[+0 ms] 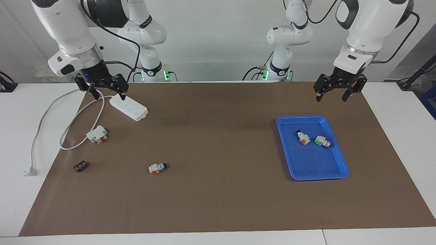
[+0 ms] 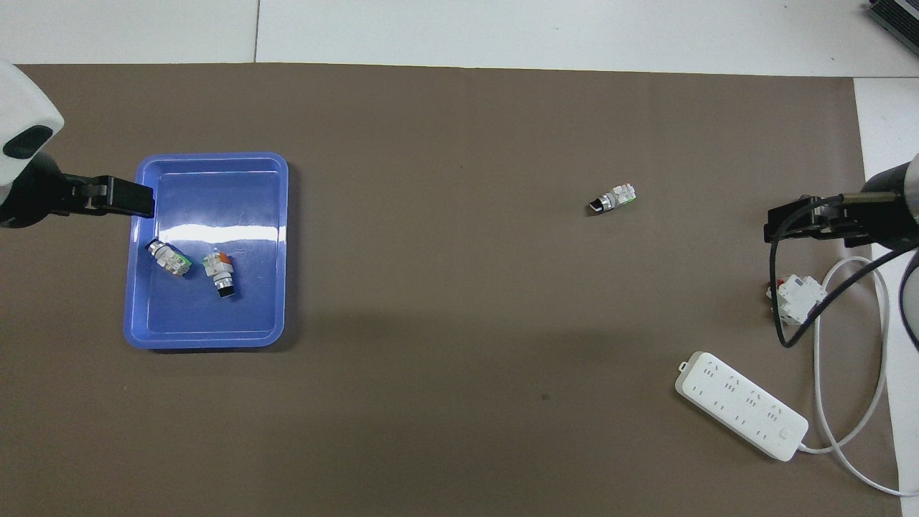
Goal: Turn and place switch with both arms
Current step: 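Move the right gripper from rest toward the white connector on the mat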
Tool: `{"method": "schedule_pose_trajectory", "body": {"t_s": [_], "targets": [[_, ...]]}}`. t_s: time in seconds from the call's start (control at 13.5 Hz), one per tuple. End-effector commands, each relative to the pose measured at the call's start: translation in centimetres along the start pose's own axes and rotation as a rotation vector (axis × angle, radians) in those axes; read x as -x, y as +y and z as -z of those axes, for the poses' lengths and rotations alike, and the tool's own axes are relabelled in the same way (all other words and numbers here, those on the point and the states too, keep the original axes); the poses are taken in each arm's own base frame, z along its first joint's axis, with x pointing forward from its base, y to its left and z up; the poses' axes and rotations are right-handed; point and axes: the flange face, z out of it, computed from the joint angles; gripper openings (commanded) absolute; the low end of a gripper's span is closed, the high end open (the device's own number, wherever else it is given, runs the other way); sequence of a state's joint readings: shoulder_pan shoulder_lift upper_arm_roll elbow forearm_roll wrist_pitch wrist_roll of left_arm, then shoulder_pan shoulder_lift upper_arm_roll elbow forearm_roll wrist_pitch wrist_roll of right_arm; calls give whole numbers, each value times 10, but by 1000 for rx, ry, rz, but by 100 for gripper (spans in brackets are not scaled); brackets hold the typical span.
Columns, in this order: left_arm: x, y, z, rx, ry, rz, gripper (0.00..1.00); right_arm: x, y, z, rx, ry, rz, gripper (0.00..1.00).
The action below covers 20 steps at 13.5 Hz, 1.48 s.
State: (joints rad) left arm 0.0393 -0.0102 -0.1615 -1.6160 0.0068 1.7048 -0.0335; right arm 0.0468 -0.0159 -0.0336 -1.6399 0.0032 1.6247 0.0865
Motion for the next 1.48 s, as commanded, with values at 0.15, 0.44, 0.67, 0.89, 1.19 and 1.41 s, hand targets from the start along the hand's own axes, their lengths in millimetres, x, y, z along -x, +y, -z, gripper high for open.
{"method": "schedule_pose_trajectory", "body": {"t_s": [0.15, 0.44, 0.67, 0.89, 1.19, 1.41], "targets": [[7, -3, -1, 4, -9, 16, 100, 3, 0, -1, -9, 12, 10, 100], [7, -4, -1, 4, -9, 20, 100, 4, 4, -1, -8, 2, 19, 100], [6, -8, -2, 4, -7, 27, 100, -2, 1, 0, -7, 41, 181, 99], [6, -11, -2, 3, -9, 33, 100, -7, -4, -3, 6, 42, 364, 99], [6, -13, -1, 3, -6, 36, 100, -31, -12, -19, 7, 26, 721, 99], [6, -10, -2, 3, -7, 31, 100, -55, -21, -27, 23, 54, 1011, 99]]}}
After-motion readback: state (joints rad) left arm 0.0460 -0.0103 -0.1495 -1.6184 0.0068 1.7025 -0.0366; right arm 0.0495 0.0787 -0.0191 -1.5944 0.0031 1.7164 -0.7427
